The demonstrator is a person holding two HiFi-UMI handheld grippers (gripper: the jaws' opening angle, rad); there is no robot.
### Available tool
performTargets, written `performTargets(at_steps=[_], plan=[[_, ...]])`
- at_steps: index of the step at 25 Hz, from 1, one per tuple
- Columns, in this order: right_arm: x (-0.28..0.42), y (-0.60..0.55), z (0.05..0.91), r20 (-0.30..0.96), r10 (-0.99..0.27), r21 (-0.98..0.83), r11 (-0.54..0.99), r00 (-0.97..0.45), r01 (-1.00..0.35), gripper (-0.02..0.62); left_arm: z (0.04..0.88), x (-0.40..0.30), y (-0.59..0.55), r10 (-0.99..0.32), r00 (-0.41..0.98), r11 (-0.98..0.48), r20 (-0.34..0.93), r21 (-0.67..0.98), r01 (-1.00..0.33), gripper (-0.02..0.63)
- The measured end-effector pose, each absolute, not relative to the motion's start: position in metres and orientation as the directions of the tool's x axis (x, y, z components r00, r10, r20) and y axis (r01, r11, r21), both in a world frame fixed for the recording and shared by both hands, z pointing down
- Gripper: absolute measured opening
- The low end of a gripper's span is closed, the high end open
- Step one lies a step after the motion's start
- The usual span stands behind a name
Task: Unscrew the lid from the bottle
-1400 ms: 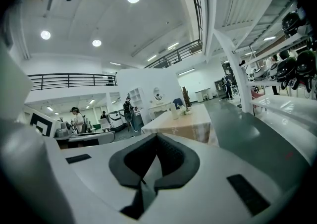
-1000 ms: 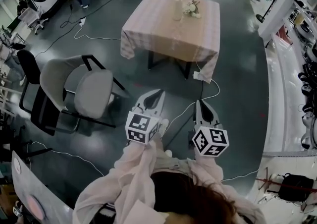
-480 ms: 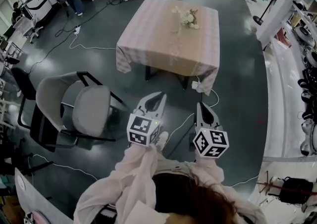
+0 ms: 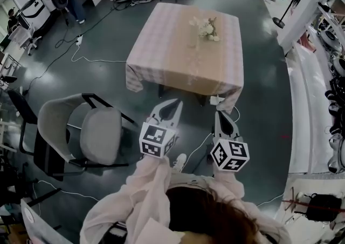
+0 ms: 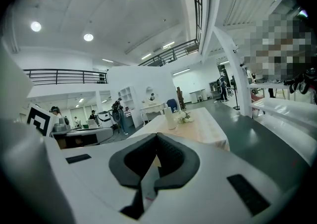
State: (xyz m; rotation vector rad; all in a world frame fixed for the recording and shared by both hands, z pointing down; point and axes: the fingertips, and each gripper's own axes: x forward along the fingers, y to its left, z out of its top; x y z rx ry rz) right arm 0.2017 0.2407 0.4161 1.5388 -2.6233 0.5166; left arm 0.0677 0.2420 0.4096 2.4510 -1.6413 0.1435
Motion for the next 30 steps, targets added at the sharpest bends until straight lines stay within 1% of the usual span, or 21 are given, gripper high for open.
performTargets(at_steps=[8,17,30], plan=[[0.175,0.224,0.427,0.237,-0.837,-0.258,0.436,-0.494,-0.862,0.012,0.423,0.042,0.22,-0.898,0.391,-0.374,0.201,0.12,-0.92,0.029],[0.178,0.21,0.438,0.258,-0.841,-0.277,0.406,-0.475,-0.871,0.012,0.436,0.035,0.213,-0.895,0.389,-0.367,0.218,0.135,-0.92,0.029],[0.158,0.143,0.437,0.249,-0.815,-0.304,0.447,-0.523,-0.841,0.012,0.435,0.015,0.156,-0.91,0.35,-0.329,0.223,0.125,-0.936,0.029]])
